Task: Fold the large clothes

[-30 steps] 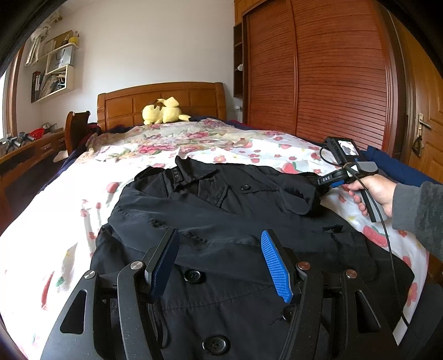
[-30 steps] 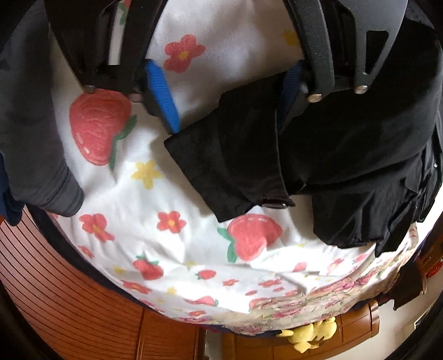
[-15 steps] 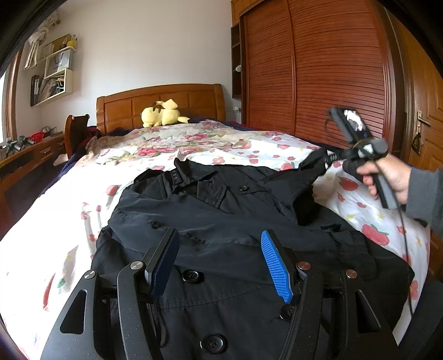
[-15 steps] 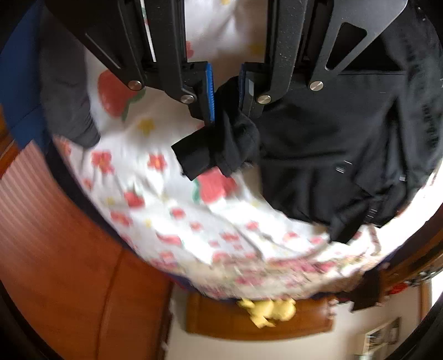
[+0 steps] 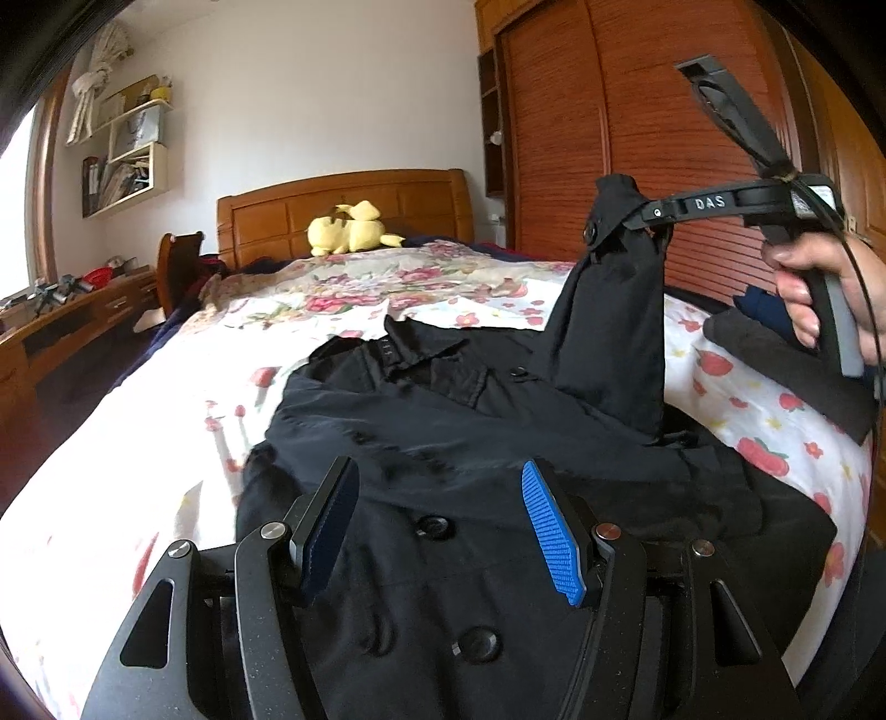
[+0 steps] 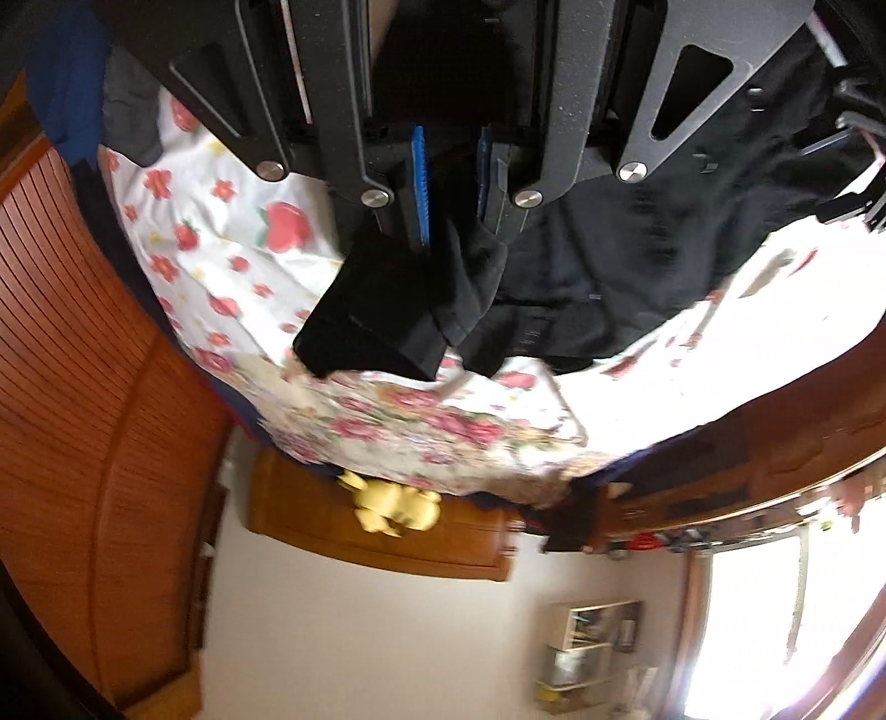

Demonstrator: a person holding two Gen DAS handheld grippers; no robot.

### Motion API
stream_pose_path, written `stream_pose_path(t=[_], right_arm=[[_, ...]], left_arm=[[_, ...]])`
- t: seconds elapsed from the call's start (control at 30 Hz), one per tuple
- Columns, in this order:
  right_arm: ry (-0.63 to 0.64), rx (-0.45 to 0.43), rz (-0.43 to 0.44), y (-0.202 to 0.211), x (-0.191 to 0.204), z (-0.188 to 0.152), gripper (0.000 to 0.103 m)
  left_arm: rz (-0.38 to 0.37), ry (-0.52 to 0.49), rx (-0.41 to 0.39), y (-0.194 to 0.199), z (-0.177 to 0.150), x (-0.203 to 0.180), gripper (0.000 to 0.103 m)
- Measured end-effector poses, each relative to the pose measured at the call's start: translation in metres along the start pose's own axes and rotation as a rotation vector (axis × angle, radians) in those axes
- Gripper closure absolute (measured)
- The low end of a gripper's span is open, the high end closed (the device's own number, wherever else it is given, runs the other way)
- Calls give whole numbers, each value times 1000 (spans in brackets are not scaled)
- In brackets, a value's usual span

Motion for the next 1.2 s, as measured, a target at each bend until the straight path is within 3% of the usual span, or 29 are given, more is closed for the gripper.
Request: stream_pose_path(t=[0.23,0.47,0.77,0.93,1.2], right_arm=[[41,12,100,8,60,-6,89],[65,56,187,13,104,-33,89],[50,120,244,29,135,-70,88],[20,130,272,43,140,-81,65],[-41,139,246,69,121,-106,58]], left_arm=[[53,21,-11,25,1,21,40],[76,35,-22,34,1,26,40],[92,26,-10,35,-1,26,40],[98,28,-13,36,0,29,40],[99,15,0,31,-4,28,40]])
Point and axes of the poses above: each gripper's, at about its wrist camera, not at the fingertips, and y roughly against the way its jaws point, x to its left, z to its top, the point moved 8 cm from there along -y, roughly the way its jaws point, and after that the axes turned 8 degrees about -x, right-handed, at the moved point
